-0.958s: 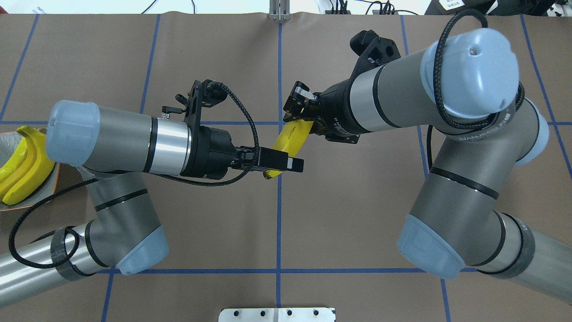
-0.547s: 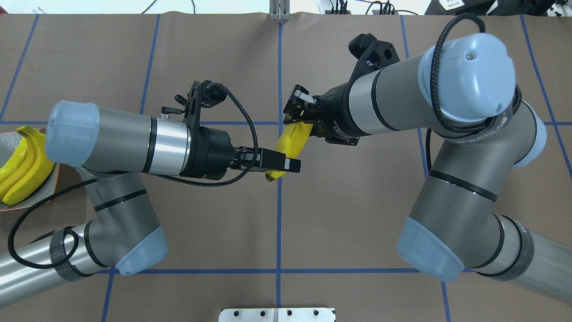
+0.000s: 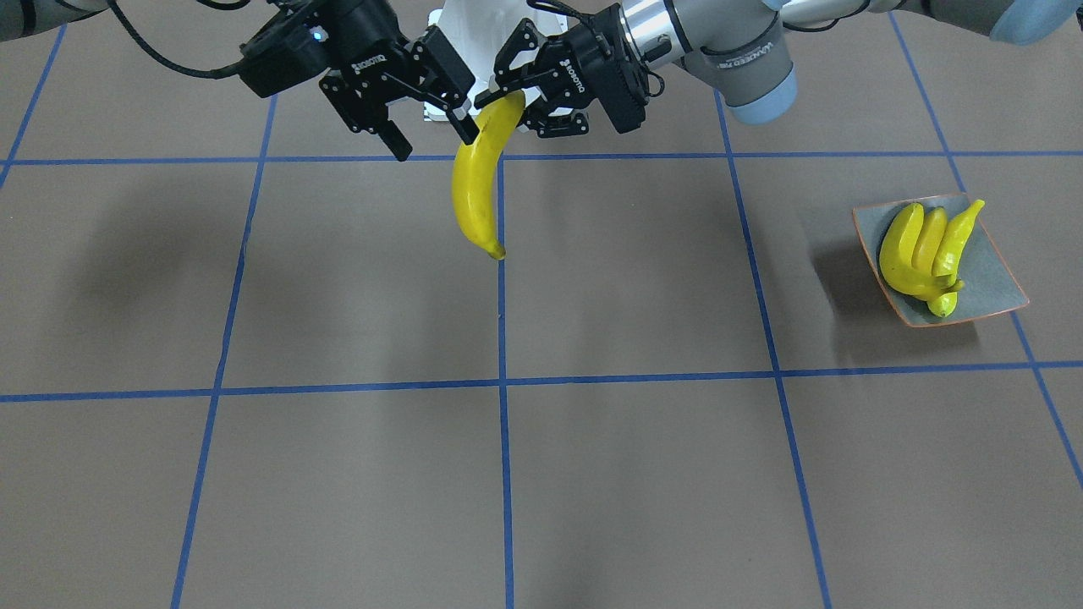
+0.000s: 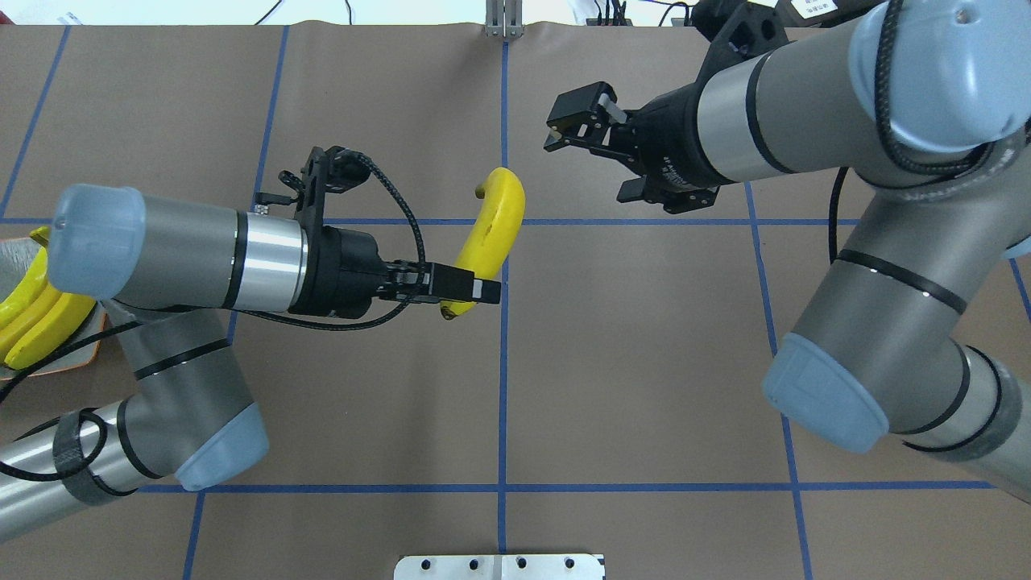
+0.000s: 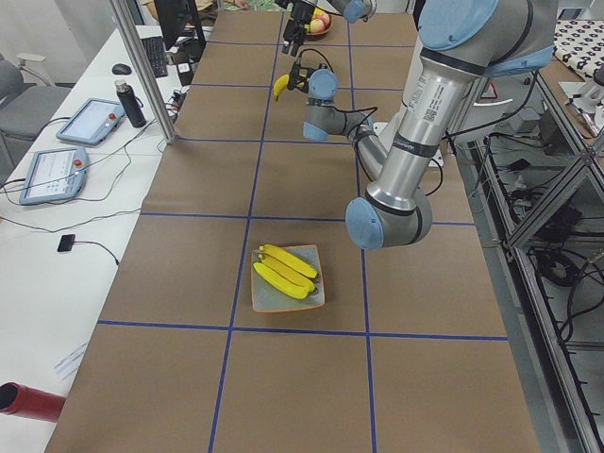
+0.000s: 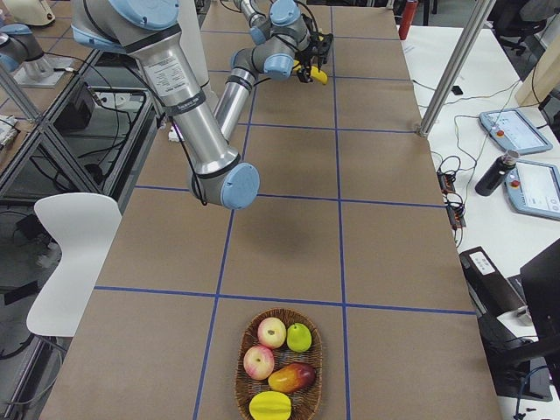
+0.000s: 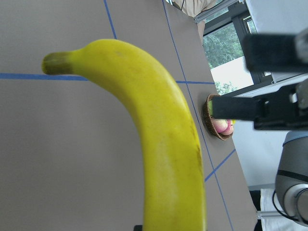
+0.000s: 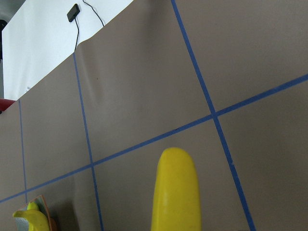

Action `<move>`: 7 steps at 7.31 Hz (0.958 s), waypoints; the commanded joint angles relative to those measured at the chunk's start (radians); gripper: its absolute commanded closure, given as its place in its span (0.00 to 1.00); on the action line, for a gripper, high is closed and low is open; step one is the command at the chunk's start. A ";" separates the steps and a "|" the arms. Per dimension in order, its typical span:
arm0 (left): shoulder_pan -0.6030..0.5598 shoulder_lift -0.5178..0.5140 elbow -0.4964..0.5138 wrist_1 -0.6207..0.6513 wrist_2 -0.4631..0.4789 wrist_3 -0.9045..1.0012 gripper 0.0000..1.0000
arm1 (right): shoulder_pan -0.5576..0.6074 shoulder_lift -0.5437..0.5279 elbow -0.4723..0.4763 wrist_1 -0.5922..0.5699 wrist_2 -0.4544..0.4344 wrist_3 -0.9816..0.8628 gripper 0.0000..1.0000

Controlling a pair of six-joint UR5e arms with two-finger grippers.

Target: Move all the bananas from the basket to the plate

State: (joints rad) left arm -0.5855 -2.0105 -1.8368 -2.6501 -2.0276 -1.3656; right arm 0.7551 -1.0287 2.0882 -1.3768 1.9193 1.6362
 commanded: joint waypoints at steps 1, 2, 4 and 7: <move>-0.063 0.207 -0.070 -0.001 0.000 0.159 1.00 | 0.111 -0.133 -0.002 -0.010 0.070 -0.134 0.00; -0.120 0.305 -0.091 -0.002 -0.009 0.240 1.00 | 0.139 -0.201 -0.002 -0.033 0.076 -0.216 0.00; -0.183 0.506 -0.122 -0.004 -0.003 0.504 1.00 | 0.183 -0.318 -0.002 -0.068 0.076 -0.413 0.00; -0.293 0.703 -0.121 -0.004 0.000 0.956 1.00 | 0.309 -0.477 -0.031 -0.070 0.076 -0.745 0.00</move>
State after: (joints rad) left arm -0.8431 -1.3879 -1.9580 -2.6537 -2.0298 -0.6020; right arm 1.0114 -1.4451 2.0759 -1.4457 1.9956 1.0321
